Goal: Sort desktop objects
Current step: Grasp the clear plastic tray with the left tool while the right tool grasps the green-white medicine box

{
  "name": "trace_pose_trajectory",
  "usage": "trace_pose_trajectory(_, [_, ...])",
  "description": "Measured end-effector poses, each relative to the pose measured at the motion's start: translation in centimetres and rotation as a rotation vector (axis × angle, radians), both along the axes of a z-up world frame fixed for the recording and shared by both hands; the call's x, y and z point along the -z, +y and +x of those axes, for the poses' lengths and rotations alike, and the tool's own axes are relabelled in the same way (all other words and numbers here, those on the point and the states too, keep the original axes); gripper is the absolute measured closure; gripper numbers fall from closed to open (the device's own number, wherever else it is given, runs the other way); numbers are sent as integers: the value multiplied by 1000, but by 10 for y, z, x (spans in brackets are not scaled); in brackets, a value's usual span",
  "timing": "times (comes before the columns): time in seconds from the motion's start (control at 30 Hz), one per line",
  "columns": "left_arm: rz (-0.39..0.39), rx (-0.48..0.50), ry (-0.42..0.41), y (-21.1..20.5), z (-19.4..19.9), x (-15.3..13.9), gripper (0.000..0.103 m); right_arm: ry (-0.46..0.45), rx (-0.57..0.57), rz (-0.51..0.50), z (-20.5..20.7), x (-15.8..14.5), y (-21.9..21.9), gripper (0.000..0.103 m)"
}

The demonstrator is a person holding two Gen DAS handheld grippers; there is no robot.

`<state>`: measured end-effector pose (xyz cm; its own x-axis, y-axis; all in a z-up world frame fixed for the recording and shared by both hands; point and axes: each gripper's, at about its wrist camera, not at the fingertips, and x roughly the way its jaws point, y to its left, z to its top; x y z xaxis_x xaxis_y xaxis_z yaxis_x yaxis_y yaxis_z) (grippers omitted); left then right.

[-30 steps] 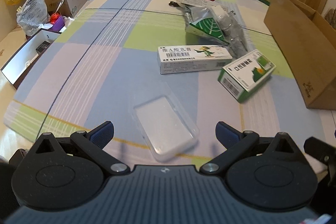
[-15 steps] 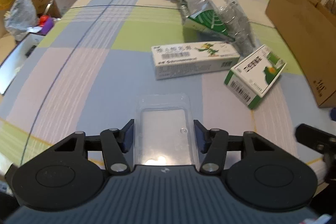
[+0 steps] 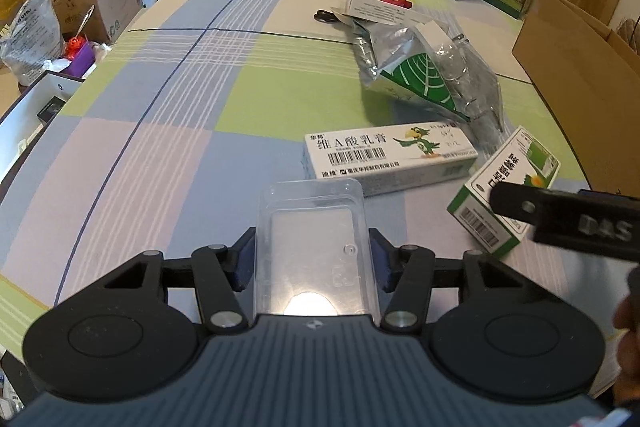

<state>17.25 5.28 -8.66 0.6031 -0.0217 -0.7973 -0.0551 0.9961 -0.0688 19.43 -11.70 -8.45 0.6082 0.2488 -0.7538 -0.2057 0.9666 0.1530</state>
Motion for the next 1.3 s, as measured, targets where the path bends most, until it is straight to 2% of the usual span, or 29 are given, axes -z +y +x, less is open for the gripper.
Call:
trace_pose_trajectory(0.37, [-2,29,-12,8,20,4,52,55,104,14,28,12,14,2])
trace_pose_trajectory(0.67, [-16,63,-1,1,16,3,52,10,22,-105,10,12,4,2])
trace_pose_trajectory(0.7, [-16,70,-1,-1,15,3,52,7,14,-118,4,11,-1,4])
trace_pose_trajectory(0.83, [-21,111,3,-12,7,0,52,36,-8,-152,-16,14,-23,45])
trace_pose_trajectory(0.9, [-20,136,2,-20,2,1,52,15,-14,-163,-28,16,-34,48])
trace_pose_trajectory(1.07, [-27,172,2,-35,-2,4,52,-21,-16,-179,-39,16,-45,48])
trace_pose_trajectory(1.1, [-24,178,-1,-38,-3,4,51,-26,-20,-183,-38,17,-45,42])
trace_pose_trajectory(1.13, [-21,183,-3,-40,-3,5,51,-32,-23,-192,-38,17,-44,27])
trace_pose_trajectory(1.2, [-18,188,-7,-42,-3,6,52,-49,-29,-187,-36,17,-44,10])
trace_pose_trajectory(1.3, [1,188,-8,-44,-3,8,51,-64,-43,-192,-30,18,-44,10])
